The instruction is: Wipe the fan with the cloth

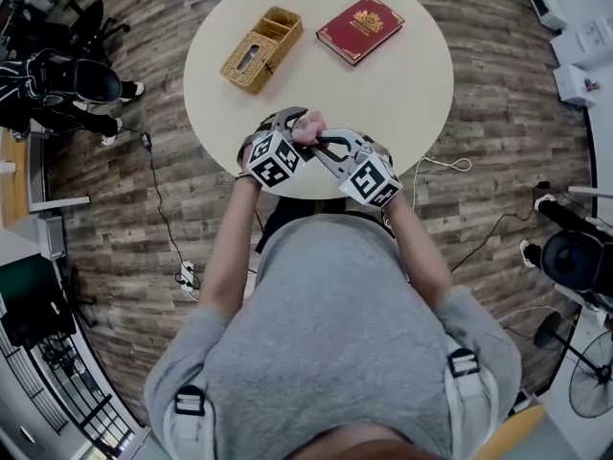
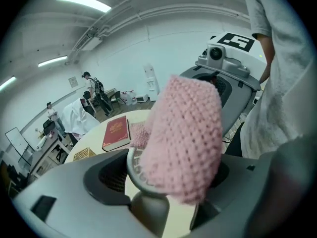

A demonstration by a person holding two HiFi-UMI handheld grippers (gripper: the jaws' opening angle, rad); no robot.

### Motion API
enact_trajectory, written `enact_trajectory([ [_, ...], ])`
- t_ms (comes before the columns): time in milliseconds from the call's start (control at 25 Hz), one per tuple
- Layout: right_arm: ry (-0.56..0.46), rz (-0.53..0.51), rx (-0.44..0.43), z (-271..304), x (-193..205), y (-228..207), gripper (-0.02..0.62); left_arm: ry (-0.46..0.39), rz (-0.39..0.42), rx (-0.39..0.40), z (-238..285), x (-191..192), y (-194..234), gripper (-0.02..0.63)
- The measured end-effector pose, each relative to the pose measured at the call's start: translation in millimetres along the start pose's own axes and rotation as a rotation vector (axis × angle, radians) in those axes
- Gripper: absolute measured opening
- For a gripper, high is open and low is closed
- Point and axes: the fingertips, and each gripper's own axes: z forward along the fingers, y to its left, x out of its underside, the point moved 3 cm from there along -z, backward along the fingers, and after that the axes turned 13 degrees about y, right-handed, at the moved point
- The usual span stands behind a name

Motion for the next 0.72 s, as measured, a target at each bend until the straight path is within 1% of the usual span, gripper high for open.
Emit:
enact_trajectory([
  [200, -0.018, -0.008, 0.026, -5.8, -2.0, -5.1, 0.038, -0.03, -0.04, 0.004, -1.7, -1.3, 5.9, 0.376],
  [520, -0.001, 0.027, 0.057, -12.5, 11.8, -11.8, 0.038, -0.054, -0.062, 0.005, -9.3, 5.1, 5.6, 0.376],
  [720, 0.03, 0.037, 0.09, -14.2, 23.8, -24.5, 0.038, -0.116, -0.093, 0.031, -14.9, 5.5, 3.7, 0.376],
])
